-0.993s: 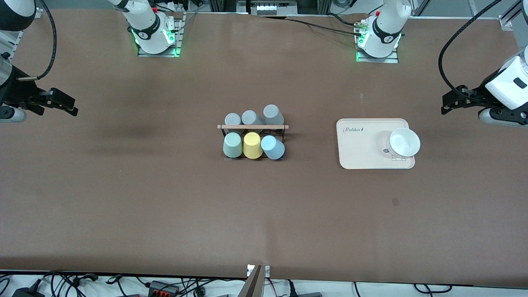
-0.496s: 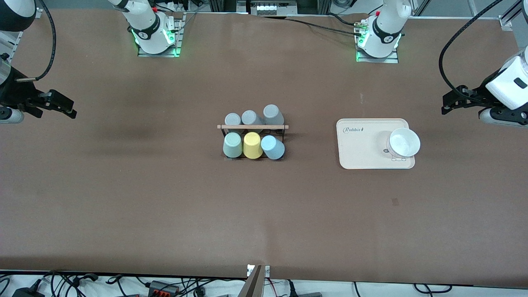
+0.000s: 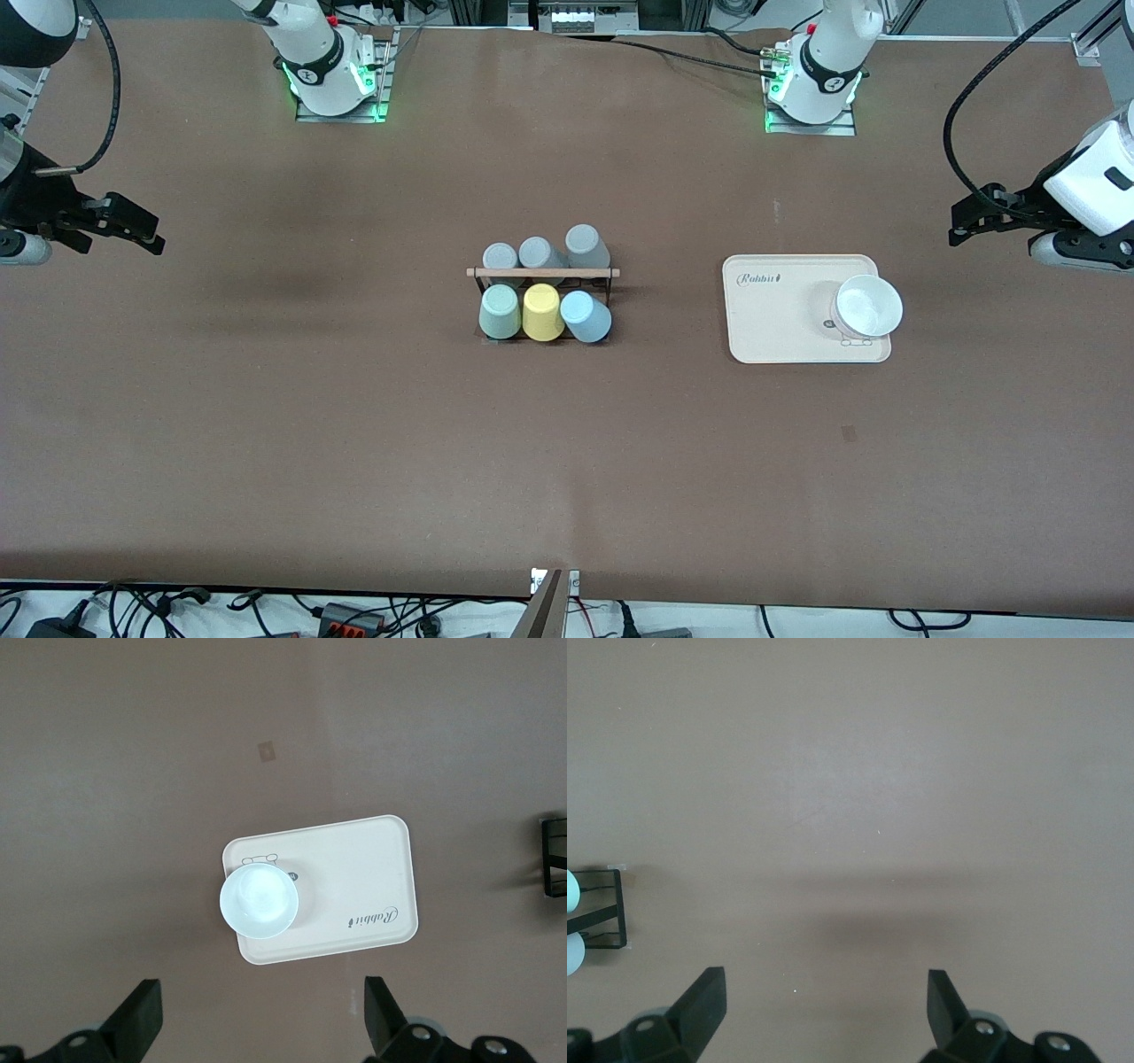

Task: Hang scattered cups on rack with three cups

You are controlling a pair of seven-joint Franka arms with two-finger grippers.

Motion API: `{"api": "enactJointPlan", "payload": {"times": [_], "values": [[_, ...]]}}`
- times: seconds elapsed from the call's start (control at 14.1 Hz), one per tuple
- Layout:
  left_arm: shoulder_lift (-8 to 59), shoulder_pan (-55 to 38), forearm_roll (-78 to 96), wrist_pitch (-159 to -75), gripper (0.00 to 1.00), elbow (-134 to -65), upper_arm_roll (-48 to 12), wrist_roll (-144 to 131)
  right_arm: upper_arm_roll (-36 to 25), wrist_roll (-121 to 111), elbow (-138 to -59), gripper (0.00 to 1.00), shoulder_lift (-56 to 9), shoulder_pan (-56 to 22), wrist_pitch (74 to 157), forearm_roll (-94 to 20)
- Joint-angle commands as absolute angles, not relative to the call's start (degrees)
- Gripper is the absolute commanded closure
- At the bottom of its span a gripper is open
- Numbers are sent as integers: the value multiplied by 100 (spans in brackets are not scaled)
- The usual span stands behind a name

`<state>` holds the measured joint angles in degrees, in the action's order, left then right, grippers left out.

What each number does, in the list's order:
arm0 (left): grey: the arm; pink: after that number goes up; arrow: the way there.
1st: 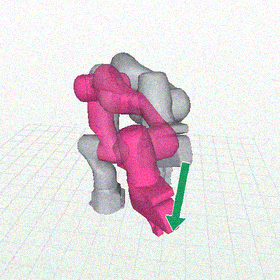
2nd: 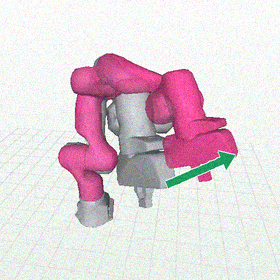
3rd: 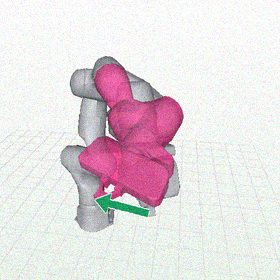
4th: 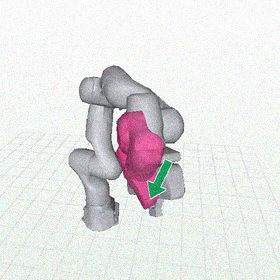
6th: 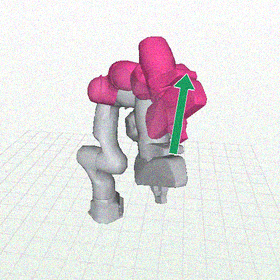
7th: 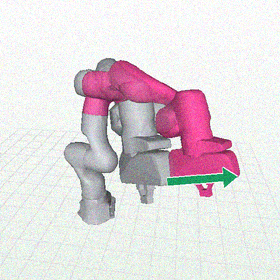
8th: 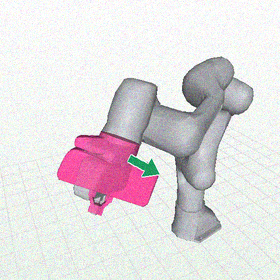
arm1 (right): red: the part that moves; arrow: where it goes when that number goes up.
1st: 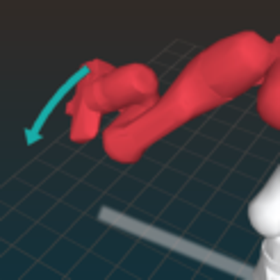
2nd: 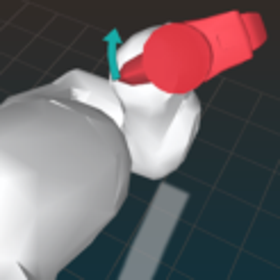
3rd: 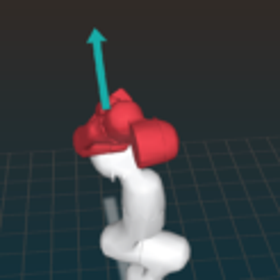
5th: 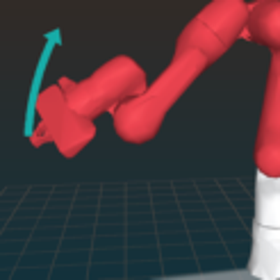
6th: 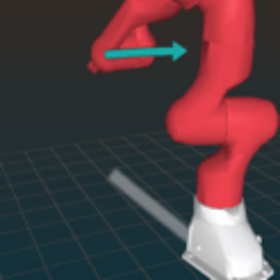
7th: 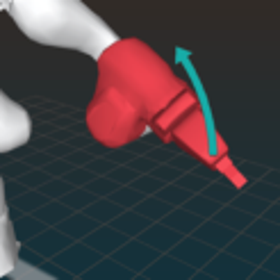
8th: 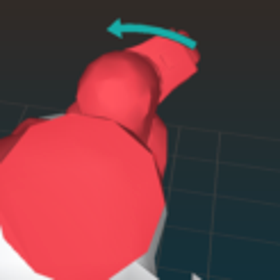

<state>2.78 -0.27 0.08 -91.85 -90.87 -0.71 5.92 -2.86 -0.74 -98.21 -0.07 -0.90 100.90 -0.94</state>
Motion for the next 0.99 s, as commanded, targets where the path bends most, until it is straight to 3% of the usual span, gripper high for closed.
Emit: {"api": "enactJointPlan", "payload": {"times": [0.0,0.92], "values": [[325,-9,70,-9114,0,-8982,-62,694,-141,-158,-9932,0,123,79,10151,-35],[325,9,79,-9105,0,-8982,-62,686,-62,-176,-9914,0,149,149,10055,-26]]}}
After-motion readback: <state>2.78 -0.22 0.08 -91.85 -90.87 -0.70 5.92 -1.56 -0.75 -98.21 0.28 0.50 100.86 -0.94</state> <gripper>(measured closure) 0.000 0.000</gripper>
